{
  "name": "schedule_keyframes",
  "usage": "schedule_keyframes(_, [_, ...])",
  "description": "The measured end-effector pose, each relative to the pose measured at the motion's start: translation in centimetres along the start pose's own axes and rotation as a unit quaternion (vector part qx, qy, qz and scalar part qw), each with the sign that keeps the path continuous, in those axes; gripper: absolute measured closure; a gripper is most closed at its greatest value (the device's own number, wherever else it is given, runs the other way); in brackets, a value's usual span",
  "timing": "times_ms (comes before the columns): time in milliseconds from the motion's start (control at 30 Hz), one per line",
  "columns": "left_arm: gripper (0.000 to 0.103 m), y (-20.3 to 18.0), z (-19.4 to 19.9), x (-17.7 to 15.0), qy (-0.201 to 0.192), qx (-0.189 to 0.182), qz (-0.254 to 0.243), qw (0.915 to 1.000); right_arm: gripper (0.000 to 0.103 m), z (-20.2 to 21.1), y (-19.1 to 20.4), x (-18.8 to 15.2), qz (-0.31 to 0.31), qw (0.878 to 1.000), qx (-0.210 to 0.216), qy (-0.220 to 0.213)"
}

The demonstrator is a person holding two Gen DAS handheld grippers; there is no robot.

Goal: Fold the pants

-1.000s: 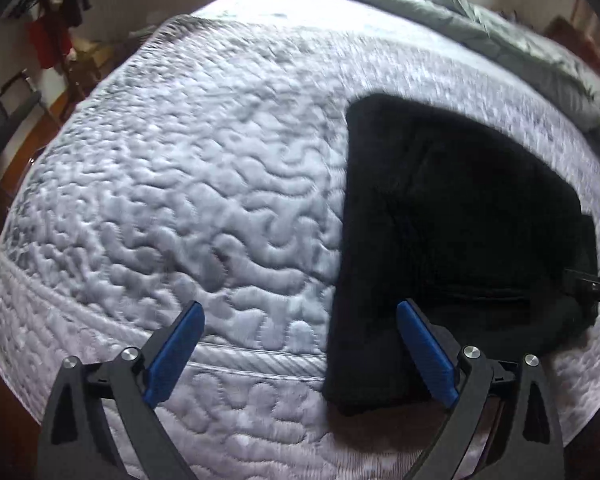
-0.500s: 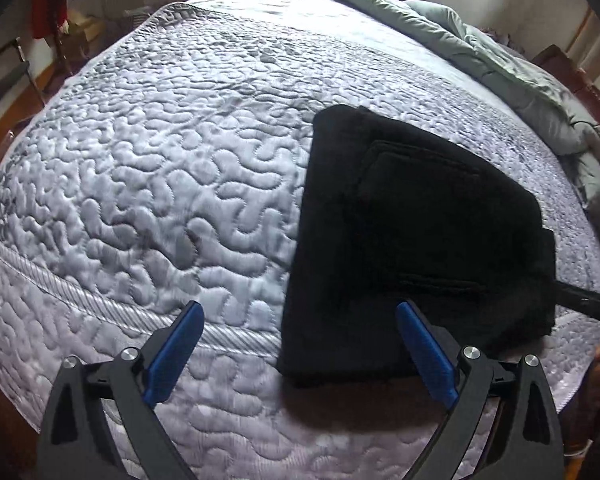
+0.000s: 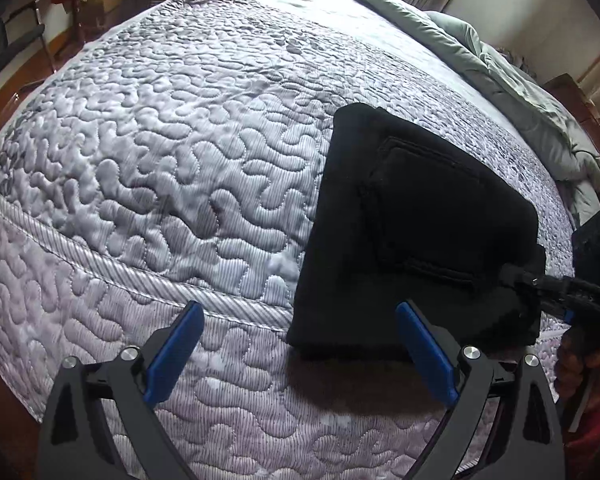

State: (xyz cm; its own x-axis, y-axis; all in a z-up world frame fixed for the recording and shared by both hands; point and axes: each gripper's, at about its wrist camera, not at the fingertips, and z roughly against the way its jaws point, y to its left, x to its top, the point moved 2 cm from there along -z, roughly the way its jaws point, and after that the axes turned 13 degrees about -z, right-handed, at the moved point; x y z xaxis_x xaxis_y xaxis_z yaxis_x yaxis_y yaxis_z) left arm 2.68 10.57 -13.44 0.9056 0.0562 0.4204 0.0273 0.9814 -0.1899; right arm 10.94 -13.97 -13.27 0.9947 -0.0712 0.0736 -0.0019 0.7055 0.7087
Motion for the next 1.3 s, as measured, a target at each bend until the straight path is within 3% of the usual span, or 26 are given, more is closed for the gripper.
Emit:
schedule_keyframes(300, [0.006, -1.4, 0.8, 0.4, -0.008, 0.003, -0.011, 0.9999, 0.086, 8.0, 2.0, -0.6, 0.021, 0.997, 0.04, -0.066])
schedule_keyframes(467, [0.006, -3.2, 0.5, 0.9, -0.006, -0.004, -0.028, 0.9996, 0.086, 12.7, 1.1, -0.3, 0.028, 0.994, 0.026, -0.099])
schedule_keyframes(633, [0.006, -5.3, 0.0, 1.4, -0.001, -0.009, -0.053, 0.9985, 0.086, 15.0, -2.0, -0.2, 0.002, 0.993, 0.01, -0.117])
schedule_keyframes(733, [0.006, -6.4, -0.5, 1.7, 0.004, -0.007, -0.068, 0.9976, 0.086, 14.8, -4.5, -0.3, -0.023, 0.993, -0.003, -0.116])
schedule_keyframes(833, [0.006, -7.3, -1.4, 2.2, 0.012, -0.003, -0.081, 0.9967, 0.086, 12.7, -7.7, -0.2, -0.035, 0.991, -0.072, -0.103])
schedule_keyframes(967, [0.006, -8.6, -3.3, 2.3, 0.031, 0.017, -0.108, 0.9935, 0.084, 9.6, -11.9, 0.0, -0.066, 0.988, -0.108, -0.092])
schedule_keyframes(1067, [0.005, -9.3, -4.9, 2.2, 0.046, 0.018, -0.124, 0.9911, 0.081, 9.1, -12.5, 0.0, -0.066, 0.989, -0.096, -0.093])
schedule_keyframes(1167, [0.004, -9.6, -5.2, 2.5, 0.051, 0.016, -0.131, 0.9899, 0.068, 10.0, -11.7, 0.1, -0.04, 0.989, -0.114, -0.085])
schedule_keyframes(1300, [0.004, -10.1, -4.4, 3.8, 0.037, 0.02, -0.14, 0.9893, 0.054, 13.0, -9.2, 1.1, -0.011, 0.987, -0.104, -0.12])
